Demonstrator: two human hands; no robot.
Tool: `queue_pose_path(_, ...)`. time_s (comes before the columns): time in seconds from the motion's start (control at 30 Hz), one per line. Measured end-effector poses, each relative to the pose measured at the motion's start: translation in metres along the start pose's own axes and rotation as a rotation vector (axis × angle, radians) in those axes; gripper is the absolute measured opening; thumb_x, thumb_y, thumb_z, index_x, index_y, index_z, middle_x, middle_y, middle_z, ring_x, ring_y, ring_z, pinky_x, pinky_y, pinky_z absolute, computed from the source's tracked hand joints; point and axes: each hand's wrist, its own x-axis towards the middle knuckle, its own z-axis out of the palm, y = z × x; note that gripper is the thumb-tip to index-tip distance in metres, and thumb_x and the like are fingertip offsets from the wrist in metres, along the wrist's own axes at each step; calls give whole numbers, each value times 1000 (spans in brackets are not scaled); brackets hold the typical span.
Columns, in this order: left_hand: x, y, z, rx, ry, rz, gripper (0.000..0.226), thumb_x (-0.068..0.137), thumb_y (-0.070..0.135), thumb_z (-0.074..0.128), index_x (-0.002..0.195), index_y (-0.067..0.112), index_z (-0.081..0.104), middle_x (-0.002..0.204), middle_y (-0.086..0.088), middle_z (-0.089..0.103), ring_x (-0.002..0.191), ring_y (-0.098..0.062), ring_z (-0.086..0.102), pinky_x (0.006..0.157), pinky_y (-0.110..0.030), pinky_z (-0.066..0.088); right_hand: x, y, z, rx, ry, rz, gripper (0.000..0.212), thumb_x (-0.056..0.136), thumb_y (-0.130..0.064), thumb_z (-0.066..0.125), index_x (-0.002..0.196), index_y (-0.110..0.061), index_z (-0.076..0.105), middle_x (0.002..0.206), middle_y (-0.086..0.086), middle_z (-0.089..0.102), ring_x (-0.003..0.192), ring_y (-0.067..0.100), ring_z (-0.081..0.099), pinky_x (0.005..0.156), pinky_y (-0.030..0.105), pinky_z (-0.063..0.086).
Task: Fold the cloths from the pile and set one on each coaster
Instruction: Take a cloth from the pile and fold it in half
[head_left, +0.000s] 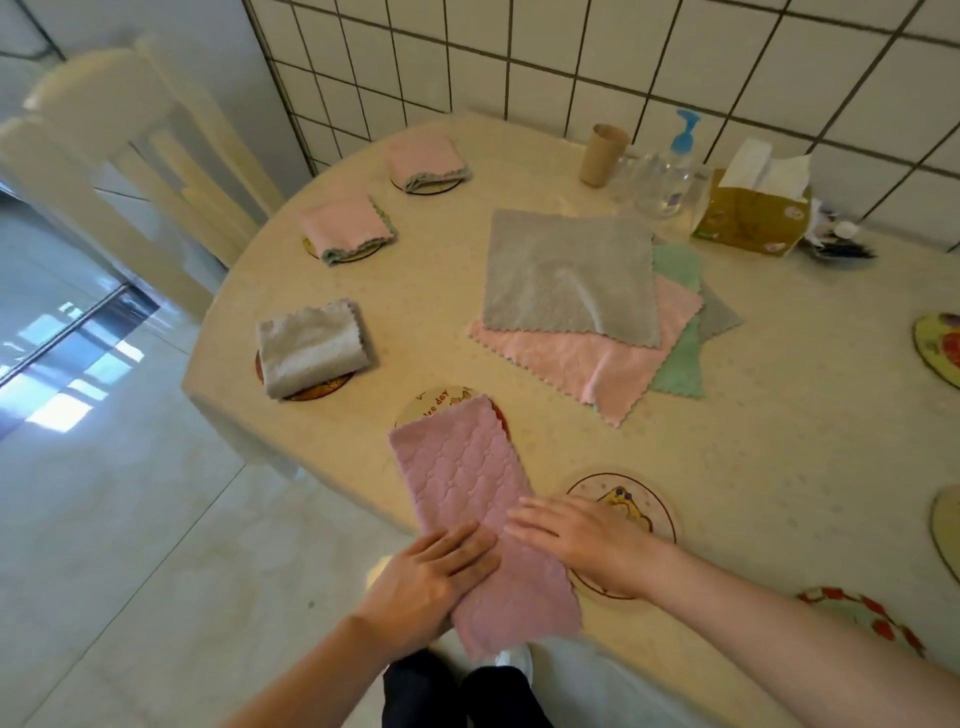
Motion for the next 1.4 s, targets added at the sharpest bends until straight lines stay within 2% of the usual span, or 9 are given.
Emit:
queue_pose_path(0.1, 2, 3, 1, -102, -8, -100, 51, 88, 49, 50, 136, 32, 50, 144, 12, 47, 134, -10, 41, 109, -32, 38, 3, 8, 6, 27, -96, -2, 84, 64, 0, 71, 138, -26, 40, 145, -5, 42, 132, 15, 42, 98, 32, 45)
queue_pose_path(0.23, 9, 4, -16, -800, 40, -450, 23, 97, 36, 48, 113, 43, 63, 118, 21, 63, 110, -3, 58, 102, -33, 45, 6, 12, -1, 382, -108, 99, 76, 76, 5, 49, 141, -32, 36, 147, -9, 38, 134, 10, 34, 109, 29, 30)
queue_pose_path(0.37, 27, -8, -49, -1233, 241, -839, 17, 99, 30, 46, 98, 33, 63, 103, 10, 63, 94, -9, 58, 85, -20, 47, 22, 14, -10, 799, -31, 412, 58, 80, -27, 64, 132, -43, 44, 122, -16, 57, 110, 2, 53, 91, 29, 48)
queue_pose_path(0.47, 34, -31, -56, -1389, 207, -1022, 47, 89, 56, 52, 102, 13, 66, 105, -13, 69, 97, -29, 65, 87, -47, 55, 47, 15, -20, 1035, 177, 601, 31, 82, -29, 67, 112, -29, 62, 105, -10, 67, 96, 5, 62, 83, 28, 53)
queue_pose_path(0.6, 40, -48, -57, -1552, 201, -1094, 44, 92, 52, 50, 112, 14, 61, 106, -8, 69, 95, -25, 69, 76, -44, 59, 80, 26, -20, 1152, 298, 722, 16, 89, -24, 59, 81, -11, 60, 75, -2, 61, 70, 10, 55, 64, 31, 43)
queue_pose_path(0.77, 40, -53, -52, -1618, 388, -1158, 16, 97, 21, 52, 107, 16, 63, 101, -11, 69, 86, -26, 69, 65, -37, 60, 102, 30, -14, 1120, 287, 800, 17, 91, -23, 56, 81, -9, 59, 78, 9, 67, 71, 17, 60, 63, 32, 45)
queue_pose_path(1.17, 39, -53, -45, -1531, 332, -1166, 37, 80, 19, 75, 109, 19, 52, 101, -5, 71, 83, -20, 72, 64, -43, 60, 121, 29, -15, 873, 245, 941, 24, 94, -25, 51, 71, -24, 44, 59, -9, 49, 54, 6, 45, 47, 21, 29)
queue_pose_path(1.3, 36, -53, -35, -1280, 360, -1249, 47, 73, 20, 79, 105, 21, 46, 89, -3, 69, 72, -23, 70, 60, -46, 59, 123, 27, -16, 816, 228, 952, 17, 96, -26, 48, 79, -22, 45, 65, -10, 52, 58, 6, 49, 47, 21, 29)
queue_pose_path(1.4, 28, -48, -38, -599, 349, -1053, 68, 72, 32, 78, 126, 30, 37, 110, 11, 52, 90, -16, 60, 70, -35, 56, 123, 22, -21, 798, 246, 975, 11, 95, -29, 48, 89, -20, 48, 72, -5, 59, 65, 14, 57, 49, 25, 40)
